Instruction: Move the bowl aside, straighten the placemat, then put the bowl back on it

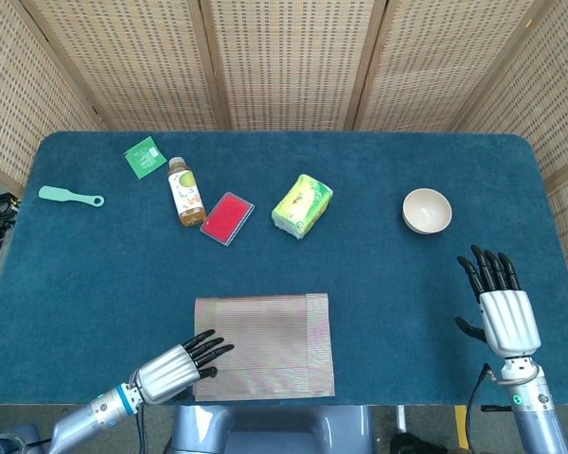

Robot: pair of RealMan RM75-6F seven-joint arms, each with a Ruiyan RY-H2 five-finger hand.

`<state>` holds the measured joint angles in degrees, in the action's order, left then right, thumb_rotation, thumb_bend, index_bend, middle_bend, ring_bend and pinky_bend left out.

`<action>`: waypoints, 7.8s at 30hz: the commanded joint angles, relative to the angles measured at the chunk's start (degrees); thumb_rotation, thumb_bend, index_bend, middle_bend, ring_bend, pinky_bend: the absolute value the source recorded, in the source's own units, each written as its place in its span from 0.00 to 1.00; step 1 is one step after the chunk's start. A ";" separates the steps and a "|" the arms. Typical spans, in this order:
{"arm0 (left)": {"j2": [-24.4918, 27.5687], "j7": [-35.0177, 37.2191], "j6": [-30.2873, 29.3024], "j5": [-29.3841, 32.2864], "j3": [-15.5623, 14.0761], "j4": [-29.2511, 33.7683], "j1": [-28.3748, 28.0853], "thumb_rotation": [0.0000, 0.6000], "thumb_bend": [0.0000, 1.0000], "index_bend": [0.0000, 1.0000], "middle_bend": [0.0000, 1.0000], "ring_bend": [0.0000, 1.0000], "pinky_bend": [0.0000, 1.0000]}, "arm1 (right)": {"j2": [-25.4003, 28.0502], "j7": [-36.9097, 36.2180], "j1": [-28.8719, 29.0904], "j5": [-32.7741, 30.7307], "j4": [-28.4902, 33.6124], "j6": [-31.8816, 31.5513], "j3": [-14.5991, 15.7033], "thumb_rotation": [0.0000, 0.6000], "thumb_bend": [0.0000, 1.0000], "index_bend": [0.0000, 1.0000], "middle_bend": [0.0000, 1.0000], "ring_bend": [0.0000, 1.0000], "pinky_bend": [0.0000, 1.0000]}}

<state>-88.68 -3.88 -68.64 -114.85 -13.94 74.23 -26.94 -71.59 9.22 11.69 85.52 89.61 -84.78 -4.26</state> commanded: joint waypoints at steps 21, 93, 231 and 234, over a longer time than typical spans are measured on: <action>-1.30 -2.96 4.28 2.61 0.62 2.77 -3.04 1.00 0.06 0.37 0.00 0.00 0.00 | 0.64 -0.15 -0.81 1.53 1.04 -0.53 -0.21 1.00 0.00 0.15 0.00 0.00 0.00; -4.79 -4.04 5.32 7.14 0.48 0.86 -4.71 1.00 0.48 0.53 0.00 0.00 0.00 | 2.13 -2.92 -1.75 4.81 2.13 -1.42 -0.47 1.00 0.00 0.17 0.00 0.00 0.00; 27.50 -14.56 -9.80 45.27 22.14 34.17 9.73 1.00 0.00 0.00 0.00 0.00 0.00 | -20.45 5.87 20.36 16.98 -14.04 24.44 7.89 1.00 0.00 0.20 0.00 0.00 0.00; 27.60 -14.51 -9.55 45.35 22.11 34.21 9.69 1.00 0.00 0.00 0.00 0.00 0.00 | -20.49 6.30 20.44 16.91 -13.69 24.51 8.33 1.00 0.00 0.20 0.00 0.00 0.00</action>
<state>-61.09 -18.40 -78.20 -69.49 8.17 108.42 -17.24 -92.07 15.45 32.10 102.49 75.82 -60.30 3.98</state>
